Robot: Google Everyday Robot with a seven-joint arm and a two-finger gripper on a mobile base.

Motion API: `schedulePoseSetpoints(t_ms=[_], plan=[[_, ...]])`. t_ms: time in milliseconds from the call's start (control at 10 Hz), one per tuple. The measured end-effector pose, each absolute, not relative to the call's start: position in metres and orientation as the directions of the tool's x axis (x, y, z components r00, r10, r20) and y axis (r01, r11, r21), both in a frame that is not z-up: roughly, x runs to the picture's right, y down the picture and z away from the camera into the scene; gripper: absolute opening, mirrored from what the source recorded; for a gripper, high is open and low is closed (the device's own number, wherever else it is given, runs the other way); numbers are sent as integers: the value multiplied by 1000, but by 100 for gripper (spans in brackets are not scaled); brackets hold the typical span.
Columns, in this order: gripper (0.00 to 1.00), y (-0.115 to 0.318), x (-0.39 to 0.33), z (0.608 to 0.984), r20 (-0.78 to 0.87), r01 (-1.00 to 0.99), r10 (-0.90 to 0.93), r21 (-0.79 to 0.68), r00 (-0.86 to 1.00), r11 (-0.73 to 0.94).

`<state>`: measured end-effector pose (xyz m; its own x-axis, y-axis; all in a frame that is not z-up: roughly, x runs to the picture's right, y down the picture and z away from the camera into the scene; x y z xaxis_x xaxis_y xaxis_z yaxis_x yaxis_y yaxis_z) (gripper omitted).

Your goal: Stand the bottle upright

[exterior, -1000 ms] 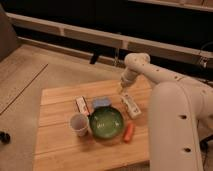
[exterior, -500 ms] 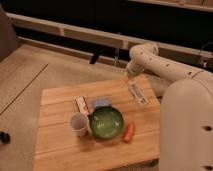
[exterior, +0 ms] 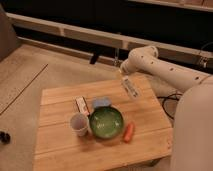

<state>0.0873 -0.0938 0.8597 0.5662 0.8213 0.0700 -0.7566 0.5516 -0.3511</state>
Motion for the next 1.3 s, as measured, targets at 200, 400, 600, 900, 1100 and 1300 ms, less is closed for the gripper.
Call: schedulePoseSetpoints(t_ms=[200, 400, 600, 900, 1100, 1300], plan=[[0, -94, 79, 857, 105, -741, 815, -363, 570, 565], [0, -93, 78, 857, 105, -741, 815, -364, 570, 564], [0, -99, 85, 856, 119, -752, 821, -344, 559, 562], [0, -105, 68, 865, 190, -746, 826, -358, 531, 562], [0, -101, 39, 875, 241, -715, 823, -409, 515, 567], [0, -99, 20, 877, 305, -688, 827, -458, 473, 562]])
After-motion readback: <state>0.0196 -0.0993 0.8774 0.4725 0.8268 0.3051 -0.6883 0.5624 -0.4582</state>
